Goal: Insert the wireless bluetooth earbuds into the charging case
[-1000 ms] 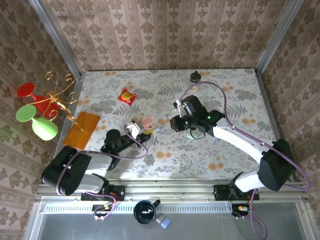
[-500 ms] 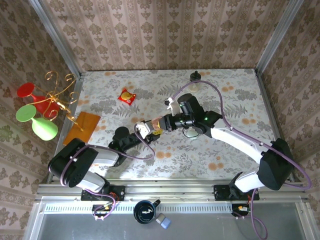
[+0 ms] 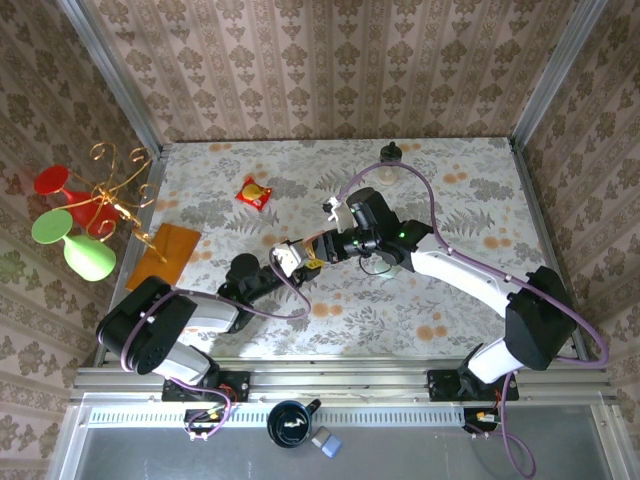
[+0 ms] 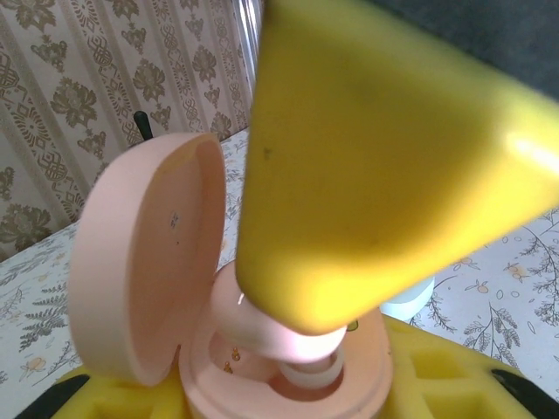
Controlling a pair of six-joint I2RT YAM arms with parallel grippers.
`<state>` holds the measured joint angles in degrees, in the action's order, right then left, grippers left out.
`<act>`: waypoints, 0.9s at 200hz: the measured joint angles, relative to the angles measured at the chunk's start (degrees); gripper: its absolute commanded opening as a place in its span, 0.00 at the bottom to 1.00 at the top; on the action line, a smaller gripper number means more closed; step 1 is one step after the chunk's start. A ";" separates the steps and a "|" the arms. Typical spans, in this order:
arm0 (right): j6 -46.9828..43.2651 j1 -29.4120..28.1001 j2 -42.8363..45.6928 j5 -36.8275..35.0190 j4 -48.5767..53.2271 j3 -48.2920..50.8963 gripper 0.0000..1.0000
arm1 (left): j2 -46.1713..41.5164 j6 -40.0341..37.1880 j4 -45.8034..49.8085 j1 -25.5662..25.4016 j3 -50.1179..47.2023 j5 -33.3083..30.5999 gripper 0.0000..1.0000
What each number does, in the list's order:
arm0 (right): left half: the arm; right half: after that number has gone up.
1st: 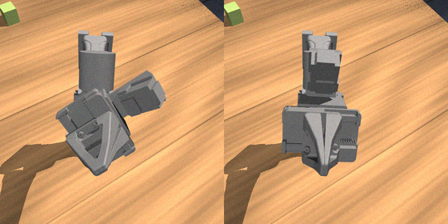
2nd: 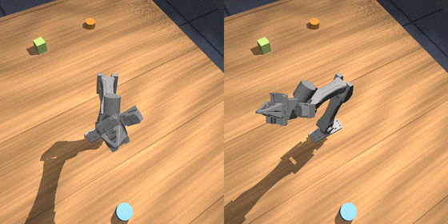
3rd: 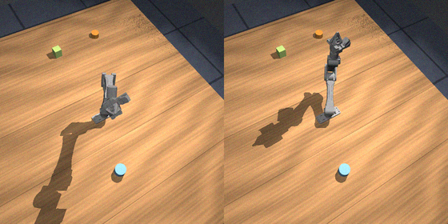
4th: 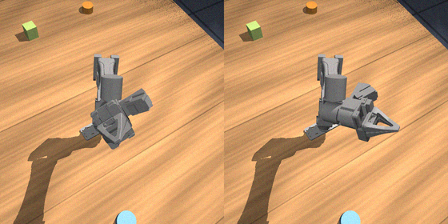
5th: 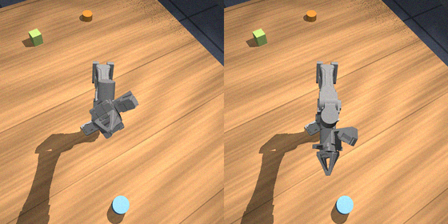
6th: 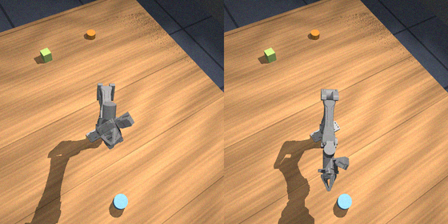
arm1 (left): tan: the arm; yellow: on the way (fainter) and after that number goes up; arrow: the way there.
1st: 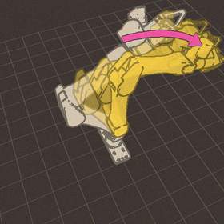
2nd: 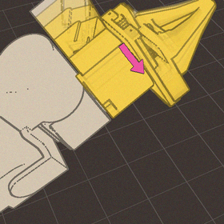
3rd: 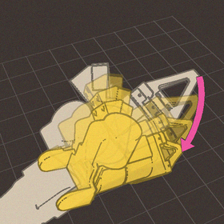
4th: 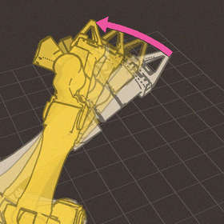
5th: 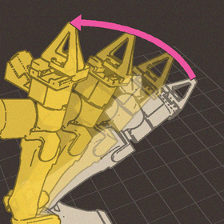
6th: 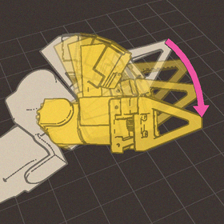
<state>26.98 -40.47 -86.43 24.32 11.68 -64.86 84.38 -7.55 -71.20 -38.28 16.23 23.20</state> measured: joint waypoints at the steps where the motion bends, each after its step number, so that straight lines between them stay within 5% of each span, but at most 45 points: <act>1: 0.07 0.00 0.00 0.00 0.02 0.00 0.17 | 0.00 0.00 0.02 0.00 0.00 -0.02 0.32; 59: 2.23 -0.07 -2.03 -0.33 -1.07 -0.35 0.16 | 0.02 0.00 0.70 0.00 0.07 -1.51 0.32; 180: 1.70 -0.63 0.46 -6.64 0.76 -0.94 0.44 | 0.00 0.07 1.03 0.17 0.04 -2.84 0.32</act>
<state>28.69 -41.10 -85.97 17.67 12.45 -65.80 84.38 -7.49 -70.17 -38.11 16.27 20.36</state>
